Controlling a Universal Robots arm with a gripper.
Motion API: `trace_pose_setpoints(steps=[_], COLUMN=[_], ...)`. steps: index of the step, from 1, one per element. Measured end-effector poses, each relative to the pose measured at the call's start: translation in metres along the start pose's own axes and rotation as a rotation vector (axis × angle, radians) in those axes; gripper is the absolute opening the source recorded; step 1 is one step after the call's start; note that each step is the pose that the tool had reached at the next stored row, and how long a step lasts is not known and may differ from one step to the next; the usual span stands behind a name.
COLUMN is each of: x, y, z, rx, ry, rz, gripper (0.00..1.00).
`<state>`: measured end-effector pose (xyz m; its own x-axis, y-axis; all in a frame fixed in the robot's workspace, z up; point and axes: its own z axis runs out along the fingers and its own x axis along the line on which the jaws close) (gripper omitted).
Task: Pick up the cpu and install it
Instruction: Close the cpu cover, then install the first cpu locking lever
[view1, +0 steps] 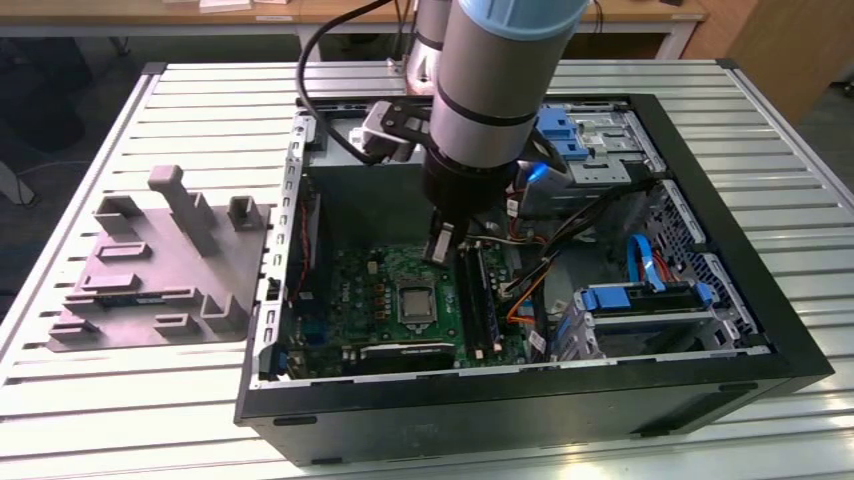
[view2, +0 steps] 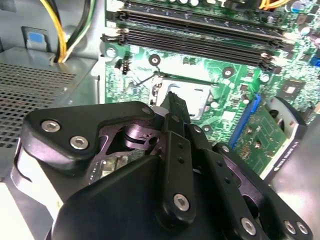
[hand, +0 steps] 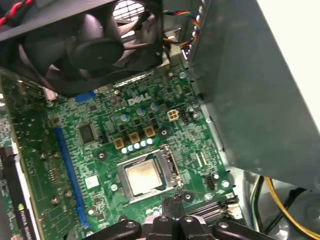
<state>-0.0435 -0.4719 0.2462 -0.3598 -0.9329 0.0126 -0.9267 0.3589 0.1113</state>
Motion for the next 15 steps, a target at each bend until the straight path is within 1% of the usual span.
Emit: trace_pose_setpoints(steps=[3, 15], x=[0.0035, 0.0036], y=[0.0, 0.0001], z=[0.0003, 0.0002], rx=[0.0003, 0.0006], ry=[0.0002, 0.0007], rz=[-0.006, -0.009], gripper=[0.11, 0.11])
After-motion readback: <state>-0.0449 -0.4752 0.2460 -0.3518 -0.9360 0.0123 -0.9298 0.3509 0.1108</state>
